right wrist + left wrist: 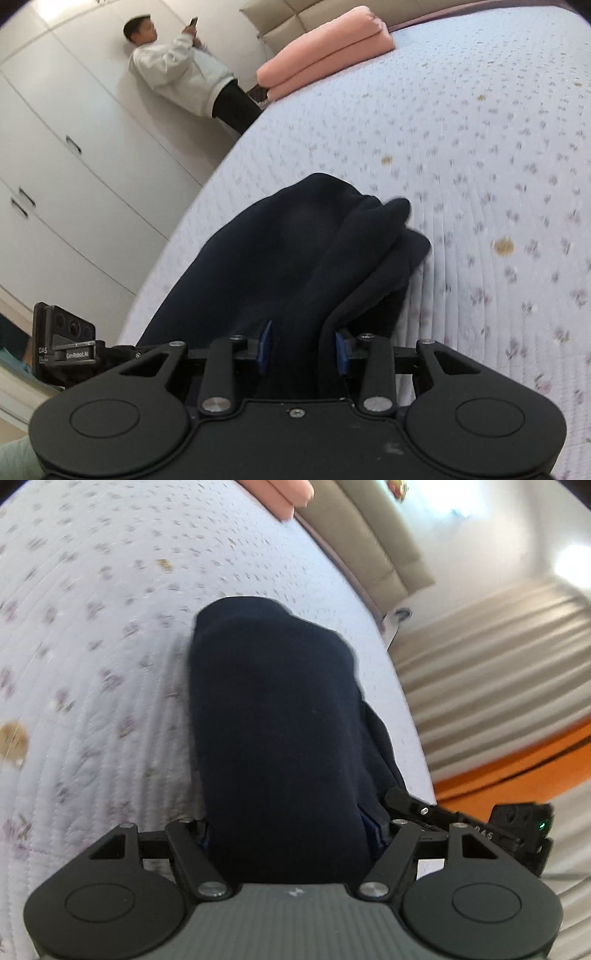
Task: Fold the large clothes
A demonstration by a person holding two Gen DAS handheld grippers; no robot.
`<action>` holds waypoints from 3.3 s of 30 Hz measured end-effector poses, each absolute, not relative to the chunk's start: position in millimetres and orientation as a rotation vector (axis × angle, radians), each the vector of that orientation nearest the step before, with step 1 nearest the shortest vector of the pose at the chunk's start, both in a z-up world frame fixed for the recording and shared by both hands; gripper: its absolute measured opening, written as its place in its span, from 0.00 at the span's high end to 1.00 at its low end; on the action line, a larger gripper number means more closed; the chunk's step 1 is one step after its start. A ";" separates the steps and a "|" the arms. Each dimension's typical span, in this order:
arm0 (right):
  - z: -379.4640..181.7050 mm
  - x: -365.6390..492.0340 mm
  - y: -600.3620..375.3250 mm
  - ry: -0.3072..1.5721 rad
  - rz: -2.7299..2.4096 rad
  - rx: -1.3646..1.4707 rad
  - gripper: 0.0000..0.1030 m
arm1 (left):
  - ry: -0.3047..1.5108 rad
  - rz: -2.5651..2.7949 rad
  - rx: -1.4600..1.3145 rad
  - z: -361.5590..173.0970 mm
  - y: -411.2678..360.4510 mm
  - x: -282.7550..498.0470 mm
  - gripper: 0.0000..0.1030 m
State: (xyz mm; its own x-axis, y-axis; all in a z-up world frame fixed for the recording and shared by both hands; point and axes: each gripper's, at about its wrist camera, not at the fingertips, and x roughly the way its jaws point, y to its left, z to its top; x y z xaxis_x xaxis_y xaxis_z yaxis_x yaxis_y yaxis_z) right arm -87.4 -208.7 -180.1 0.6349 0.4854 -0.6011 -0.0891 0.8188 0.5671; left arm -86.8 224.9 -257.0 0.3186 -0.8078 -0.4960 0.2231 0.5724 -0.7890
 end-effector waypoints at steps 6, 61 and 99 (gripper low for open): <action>-192.3 -102.2 -208.6 0.748 0.343 0.510 0.53 | 0.922 -0.769 -0.683 -267.6 236.3 -97.4 0.26; -221.2 -217.9 -132.3 0.830 0.038 0.082 0.84 | 0.781 -0.728 -0.092 -189.2 217.0 -259.2 0.77; -78.8 -320.6 -73.5 0.811 -0.221 0.151 0.16 | 0.773 -0.309 0.020 -74.1 203.2 -378.2 0.00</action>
State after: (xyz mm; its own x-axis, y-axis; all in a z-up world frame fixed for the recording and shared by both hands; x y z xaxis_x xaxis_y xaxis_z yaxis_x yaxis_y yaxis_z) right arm -320.6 -73.5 -78.8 0.6678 -0.1375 -0.7315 0.2528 0.9663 0.0492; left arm -378.2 203.2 -74.1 0.6728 -0.2671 -0.6899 0.2816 0.9548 -0.0950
